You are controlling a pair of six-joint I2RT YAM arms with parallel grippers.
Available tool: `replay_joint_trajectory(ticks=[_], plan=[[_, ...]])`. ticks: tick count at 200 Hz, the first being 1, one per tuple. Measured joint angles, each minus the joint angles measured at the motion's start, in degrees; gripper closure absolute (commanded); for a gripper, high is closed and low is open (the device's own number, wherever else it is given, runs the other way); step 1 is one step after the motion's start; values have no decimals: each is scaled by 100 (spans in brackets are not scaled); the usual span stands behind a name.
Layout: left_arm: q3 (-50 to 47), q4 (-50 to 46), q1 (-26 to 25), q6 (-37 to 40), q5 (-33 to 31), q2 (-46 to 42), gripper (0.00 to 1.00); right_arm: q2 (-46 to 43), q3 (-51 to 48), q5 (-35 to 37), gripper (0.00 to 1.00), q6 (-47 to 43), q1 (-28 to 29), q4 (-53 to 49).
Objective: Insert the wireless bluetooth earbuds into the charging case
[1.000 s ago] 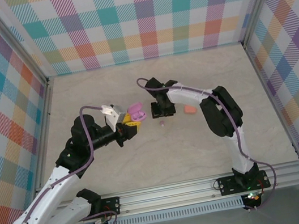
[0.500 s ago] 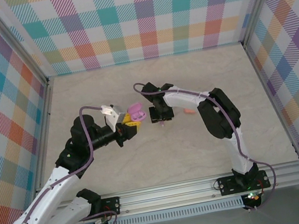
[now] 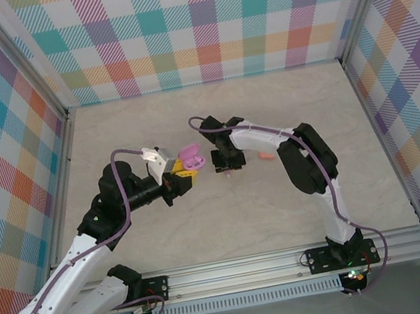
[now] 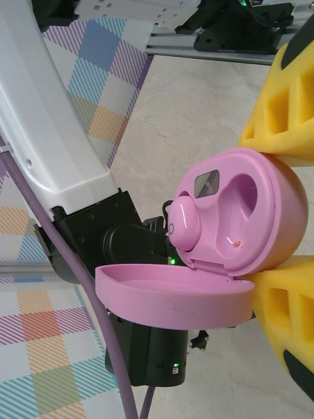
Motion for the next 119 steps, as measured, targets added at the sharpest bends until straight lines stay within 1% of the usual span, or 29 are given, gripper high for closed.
replay_joint_trajectory(ticks=[47,70,94,119], plan=[[0,0,0,0,0,0,87,68,-50,28,69,24,39,-7],[0,0,0,0,0,0,87,68,-50,46,73,31,42,-22],[0,-2,0,0,0,-22,87,68,-50,72,81,35,42,-46],[-2,4,0,0,-2,-55,87,52,-50,79,83,11,42,-57]])
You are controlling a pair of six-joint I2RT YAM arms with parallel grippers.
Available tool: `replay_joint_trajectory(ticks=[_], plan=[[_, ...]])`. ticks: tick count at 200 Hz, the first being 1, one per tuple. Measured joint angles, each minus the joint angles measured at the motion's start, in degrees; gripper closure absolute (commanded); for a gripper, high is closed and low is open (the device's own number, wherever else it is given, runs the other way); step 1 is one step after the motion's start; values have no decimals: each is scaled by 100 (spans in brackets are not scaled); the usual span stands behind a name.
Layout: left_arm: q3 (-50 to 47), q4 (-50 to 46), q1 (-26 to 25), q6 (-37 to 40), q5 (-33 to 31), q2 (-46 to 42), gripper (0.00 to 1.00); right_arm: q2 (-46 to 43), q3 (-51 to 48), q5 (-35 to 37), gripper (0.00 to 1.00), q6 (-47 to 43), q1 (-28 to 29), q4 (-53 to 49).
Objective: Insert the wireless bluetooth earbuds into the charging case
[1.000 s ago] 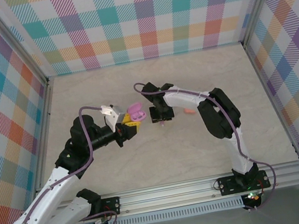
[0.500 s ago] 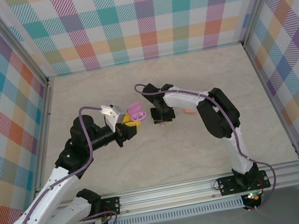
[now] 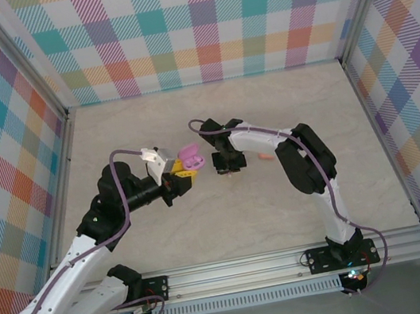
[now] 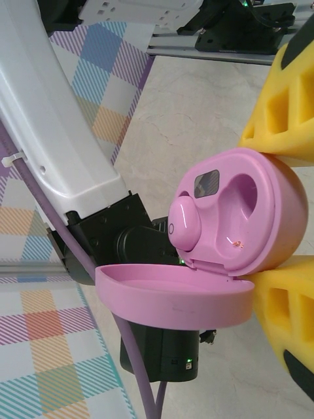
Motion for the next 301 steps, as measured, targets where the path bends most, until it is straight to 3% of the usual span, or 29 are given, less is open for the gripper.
replay_joint_trajectory(ticks=[57,120,188,235,301], plan=[[-127,59,0,-24,4,7,87,-691,-588,-68,83,-26,-72,334],[-203,492,0,-79,20,79,87,-2892,-1325,-345,83,-22,-457,560],[-411,1239,-7,-323,160,367,86,-4756,-1517,-1088,83,-48,-422,767],[-378,1440,-7,-304,273,632,86,-5099,-1517,-1773,83,-337,-105,1384],[-378,1480,-7,-302,369,671,86,-4664,-868,-2339,82,-1257,669,1685]])
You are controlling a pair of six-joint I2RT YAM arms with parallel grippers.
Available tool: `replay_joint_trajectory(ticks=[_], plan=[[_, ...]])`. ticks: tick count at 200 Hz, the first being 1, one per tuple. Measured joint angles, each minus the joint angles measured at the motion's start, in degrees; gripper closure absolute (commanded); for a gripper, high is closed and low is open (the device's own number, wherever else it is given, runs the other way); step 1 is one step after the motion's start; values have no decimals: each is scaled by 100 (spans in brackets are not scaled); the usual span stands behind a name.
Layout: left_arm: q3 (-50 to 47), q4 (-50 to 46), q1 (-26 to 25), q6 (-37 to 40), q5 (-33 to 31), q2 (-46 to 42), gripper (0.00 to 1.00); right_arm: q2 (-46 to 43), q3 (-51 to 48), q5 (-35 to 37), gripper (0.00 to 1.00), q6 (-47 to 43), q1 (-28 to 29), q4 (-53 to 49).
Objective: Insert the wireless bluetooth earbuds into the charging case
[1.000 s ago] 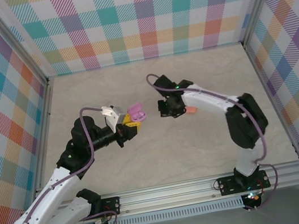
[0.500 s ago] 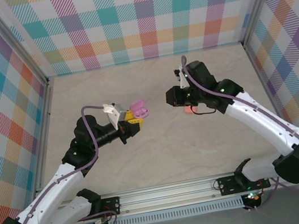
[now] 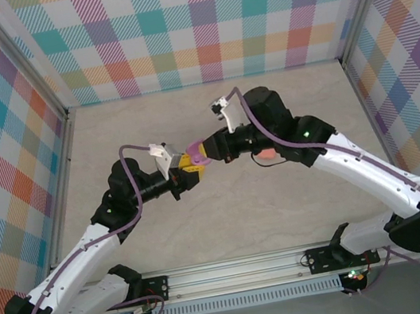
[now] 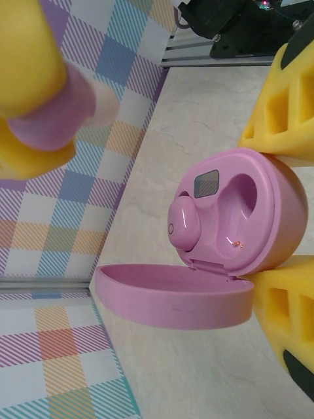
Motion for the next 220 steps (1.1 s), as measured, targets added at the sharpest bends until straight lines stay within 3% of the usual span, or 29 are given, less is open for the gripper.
replay_joint_trajectory(ticks=[64,142,165,182,220], plan=[[0,-24,0,2,17,-125,86,664,216,-131,82,-667,254,-28],[0,-96,0,4,42,-160,86,688,216,-42,81,-1038,258,-72],[0,-101,0,4,39,-160,86,688,214,-15,76,-1043,258,-74],[0,-118,0,2,39,-160,86,686,214,9,66,-1027,262,-74],[0,-122,0,2,42,-160,86,643,214,111,66,-1021,295,-79]])
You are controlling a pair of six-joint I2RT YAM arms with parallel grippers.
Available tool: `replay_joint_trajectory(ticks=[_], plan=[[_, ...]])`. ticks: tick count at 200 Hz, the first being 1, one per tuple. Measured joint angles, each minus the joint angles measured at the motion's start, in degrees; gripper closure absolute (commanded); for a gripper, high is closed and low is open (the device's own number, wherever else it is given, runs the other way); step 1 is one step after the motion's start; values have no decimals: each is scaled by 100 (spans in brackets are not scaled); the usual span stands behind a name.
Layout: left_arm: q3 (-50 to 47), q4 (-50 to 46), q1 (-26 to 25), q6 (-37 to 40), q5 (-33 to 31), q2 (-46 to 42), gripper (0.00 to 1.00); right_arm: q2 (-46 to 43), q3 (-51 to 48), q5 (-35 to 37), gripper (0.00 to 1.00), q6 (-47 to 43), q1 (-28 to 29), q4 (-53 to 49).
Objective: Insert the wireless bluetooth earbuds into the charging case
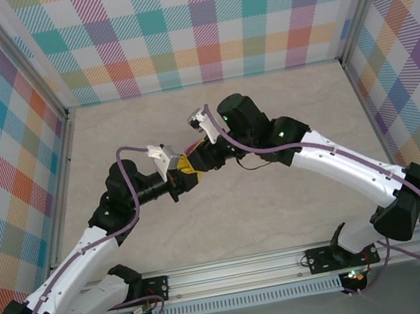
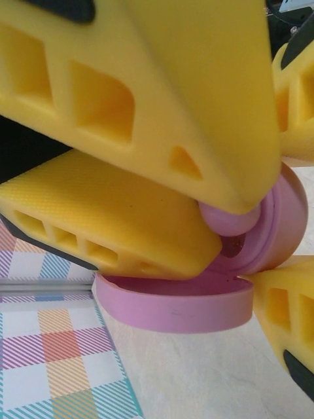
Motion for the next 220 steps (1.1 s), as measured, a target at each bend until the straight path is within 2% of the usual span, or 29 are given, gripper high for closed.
replay_joint_trajectory(ticks=[134,170,196,220], plan=[[0,7,0,4,20,0,86,-118,127,466,63,68,0,-262],[0,4,0,68,70,0,86,-245,855,741,62,46,-103,-734],[4,4,0,111,214,0,86,-175,1696,673,62,42,-629,-1217],[39,7,0,122,326,0,86,275,2264,400,64,42,-986,-1611]])
